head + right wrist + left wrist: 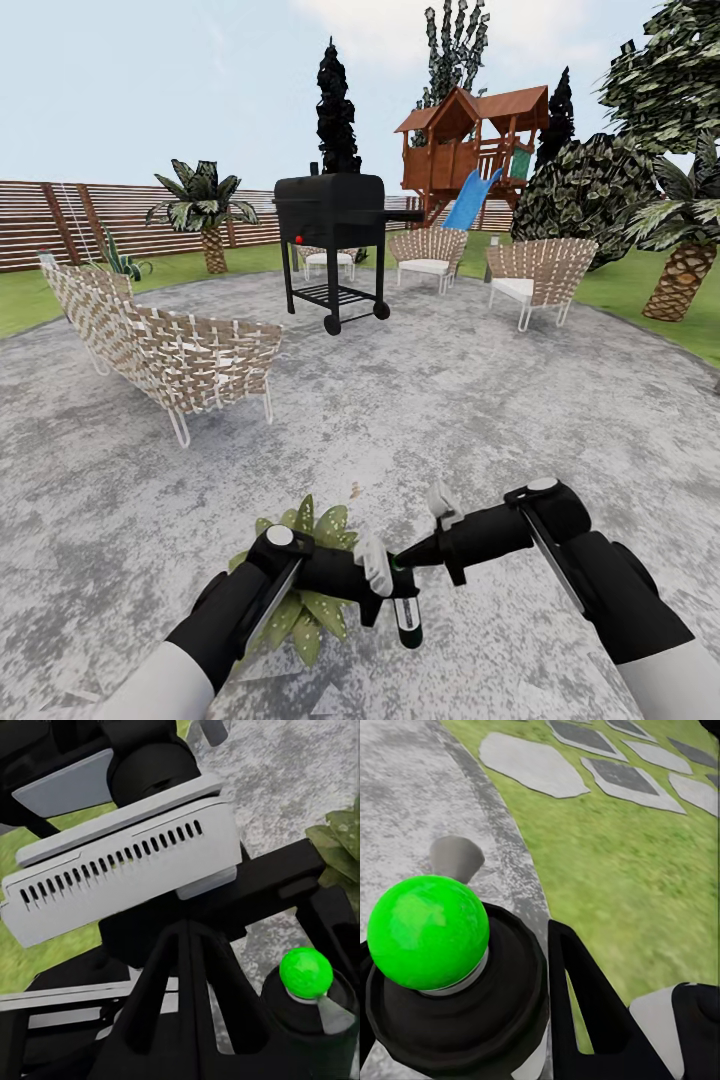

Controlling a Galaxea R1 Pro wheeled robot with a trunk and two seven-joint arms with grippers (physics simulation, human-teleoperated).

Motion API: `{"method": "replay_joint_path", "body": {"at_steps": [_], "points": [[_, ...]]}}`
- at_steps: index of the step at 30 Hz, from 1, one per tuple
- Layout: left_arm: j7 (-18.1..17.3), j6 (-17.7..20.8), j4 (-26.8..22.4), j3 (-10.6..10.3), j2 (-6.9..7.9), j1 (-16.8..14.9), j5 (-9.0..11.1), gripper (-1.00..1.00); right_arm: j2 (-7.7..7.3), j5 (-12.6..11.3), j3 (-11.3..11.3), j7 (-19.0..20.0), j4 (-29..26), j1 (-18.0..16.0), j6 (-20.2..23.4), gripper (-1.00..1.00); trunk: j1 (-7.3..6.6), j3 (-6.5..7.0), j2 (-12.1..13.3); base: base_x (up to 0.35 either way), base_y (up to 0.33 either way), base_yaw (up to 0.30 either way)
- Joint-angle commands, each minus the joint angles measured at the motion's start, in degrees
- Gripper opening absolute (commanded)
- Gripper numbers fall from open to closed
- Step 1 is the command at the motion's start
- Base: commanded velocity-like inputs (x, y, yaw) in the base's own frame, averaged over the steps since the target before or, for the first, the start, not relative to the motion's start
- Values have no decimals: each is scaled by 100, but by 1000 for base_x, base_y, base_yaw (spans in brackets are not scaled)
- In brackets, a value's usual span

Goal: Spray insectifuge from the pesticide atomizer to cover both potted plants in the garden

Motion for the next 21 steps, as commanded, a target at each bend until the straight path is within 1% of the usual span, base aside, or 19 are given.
{"method": "replay_joint_path", "body": {"at_steps": [1, 4, 9, 19, 21], "points": [[-14, -1, -4, 0, 8, -1, -3, -100, 0, 0, -6, 0, 0, 0, -6, -100, 0, 0, 0, 0, 0, 0], [-29, -1, -9, 0, 19, -3, -5, -100, 0, 0, -16, -2, 0, 0, -11, -100, 0, 0, 0, 0, 0, 0], [-202, -9, -62, 0, 16, -1, 1, -100, 0, 0, -18, -3, 0, 0, -11, -100, 0, 0, 0, 0, 0, 0], [-236, -12, -127, 0, 44, -1, 16, -100, 1, 26, -18, -36, 35, 0, -3, -100, 0, 0, 0, 0, 0, 0], [-295, -11, -129, 2, 49, 1, 19, -100, 0, 26, -24, -35, 35, 0, -9, -100, 0, 0, 0, 0, 0, 0]]}}
